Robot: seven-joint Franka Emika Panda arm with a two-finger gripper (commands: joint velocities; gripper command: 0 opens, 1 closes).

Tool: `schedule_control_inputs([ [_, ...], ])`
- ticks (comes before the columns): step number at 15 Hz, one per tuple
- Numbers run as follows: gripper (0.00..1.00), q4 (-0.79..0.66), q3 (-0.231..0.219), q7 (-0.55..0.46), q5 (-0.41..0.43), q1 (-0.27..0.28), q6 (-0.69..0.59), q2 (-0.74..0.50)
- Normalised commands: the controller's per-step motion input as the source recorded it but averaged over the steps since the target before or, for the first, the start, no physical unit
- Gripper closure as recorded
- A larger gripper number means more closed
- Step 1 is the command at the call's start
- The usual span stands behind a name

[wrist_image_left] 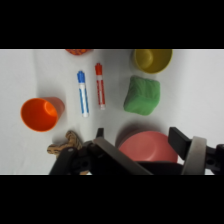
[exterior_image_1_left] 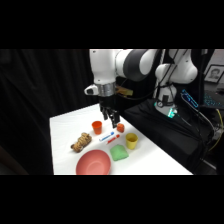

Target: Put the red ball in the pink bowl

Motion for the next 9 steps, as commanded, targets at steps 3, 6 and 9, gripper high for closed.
schedule_control_inputs([
  [3, 0.00, -0.05, 0.041, 0.05, -0.030, -0.048, 0.03, -0.05],
  [6, 0.00, -0.18, 0.018, 0.04, -0.005, -0.073, 0.11, -0.17],
  [9, 0.00, -0.31, -0.008, 0.01, -0.003, -0.088, 0.19, -0.29],
])
